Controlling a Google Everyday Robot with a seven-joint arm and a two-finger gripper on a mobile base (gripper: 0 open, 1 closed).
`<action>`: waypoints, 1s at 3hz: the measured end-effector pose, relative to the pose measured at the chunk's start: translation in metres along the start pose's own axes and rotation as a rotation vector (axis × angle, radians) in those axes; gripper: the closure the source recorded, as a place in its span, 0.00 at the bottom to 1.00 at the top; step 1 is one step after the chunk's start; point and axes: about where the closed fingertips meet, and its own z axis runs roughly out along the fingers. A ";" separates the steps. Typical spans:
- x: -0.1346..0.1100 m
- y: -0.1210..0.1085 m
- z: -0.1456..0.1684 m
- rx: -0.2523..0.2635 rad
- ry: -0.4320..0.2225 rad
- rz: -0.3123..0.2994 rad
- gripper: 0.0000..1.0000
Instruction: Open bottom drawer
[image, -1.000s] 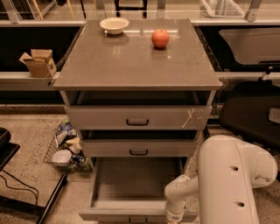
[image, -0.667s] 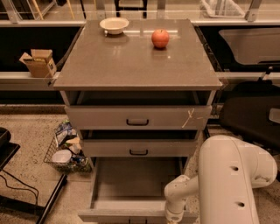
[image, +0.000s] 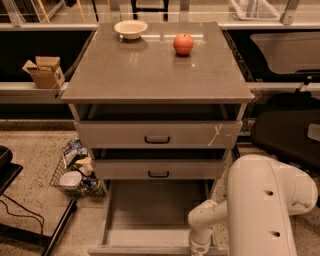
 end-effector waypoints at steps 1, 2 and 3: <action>-0.005 0.007 0.005 -0.051 0.012 -0.017 0.82; -0.005 0.007 0.005 -0.051 0.012 -0.017 0.59; -0.005 0.007 0.005 -0.051 0.012 -0.017 0.28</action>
Offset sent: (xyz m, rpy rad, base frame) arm -0.0080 0.0057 -0.0022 -0.0022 0.0499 0.0234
